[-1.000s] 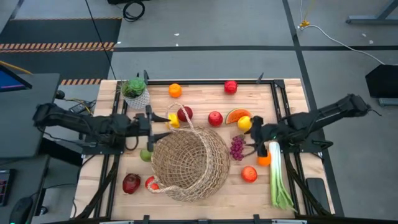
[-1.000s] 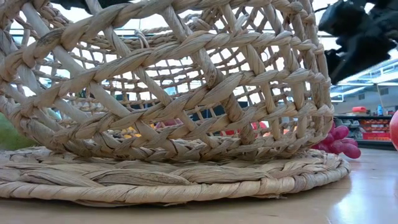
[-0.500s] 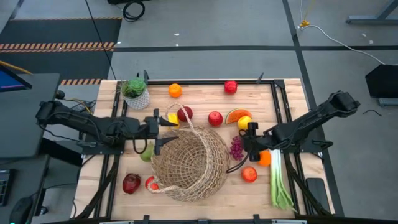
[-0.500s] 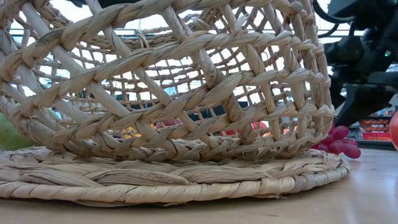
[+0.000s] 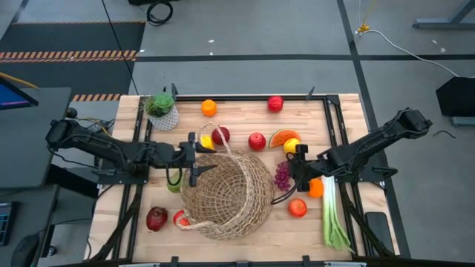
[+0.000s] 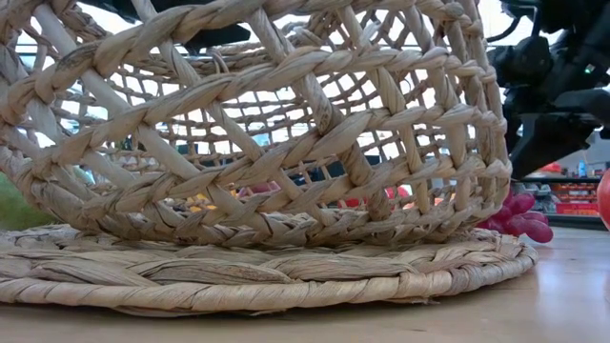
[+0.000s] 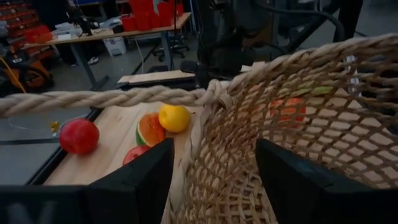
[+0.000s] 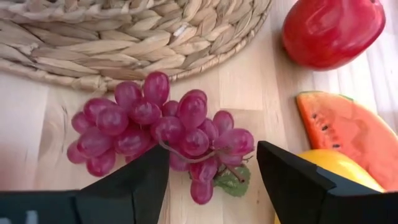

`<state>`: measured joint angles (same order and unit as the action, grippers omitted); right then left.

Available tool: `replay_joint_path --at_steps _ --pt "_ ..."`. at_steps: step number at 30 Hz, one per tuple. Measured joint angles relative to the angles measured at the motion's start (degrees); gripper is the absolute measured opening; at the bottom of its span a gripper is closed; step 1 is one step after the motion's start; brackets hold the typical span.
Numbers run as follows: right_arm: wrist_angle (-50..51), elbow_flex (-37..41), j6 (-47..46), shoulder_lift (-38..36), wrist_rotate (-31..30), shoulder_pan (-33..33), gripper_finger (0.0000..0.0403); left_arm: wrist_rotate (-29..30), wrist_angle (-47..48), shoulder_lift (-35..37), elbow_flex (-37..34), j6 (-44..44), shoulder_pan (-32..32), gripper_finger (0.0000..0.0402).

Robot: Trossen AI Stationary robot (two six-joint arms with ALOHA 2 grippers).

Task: Build produce basket
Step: Put the grapes into the basket

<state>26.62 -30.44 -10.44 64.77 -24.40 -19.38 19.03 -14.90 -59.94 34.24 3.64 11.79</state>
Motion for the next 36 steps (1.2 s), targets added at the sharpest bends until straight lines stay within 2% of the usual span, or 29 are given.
replay_joint_path --at_steps 3,9,20,28,36 --pt "0.6 0.0 0.0 0.0 0.3 0.0 0.0223 0.0 -0.9 0.0 0.0 0.0 0.0 0.0233" --pt "0.5 0.0 0.1 1.7 1.5 0.0 0.0155 0.0 -1.0 0.0 0.0 0.0 0.0 0.0233" --pt "0.4 0.0 3.8 2.0 1.6 0.0 0.0010 0.0 -0.9 0.0 0.0 0.0 0.0 0.0231" --pt "-0.8 -0.1 5.0 2.0 1.6 0.0 0.0007 0.0 -0.9 0.0 0.0 -0.1 0.0 0.0231" --pt "-0.9 -5.1 8.4 2.0 1.6 0.0 0.0004 0.0 -0.9 0.0 0.0 -0.1 0.0 0.0231"
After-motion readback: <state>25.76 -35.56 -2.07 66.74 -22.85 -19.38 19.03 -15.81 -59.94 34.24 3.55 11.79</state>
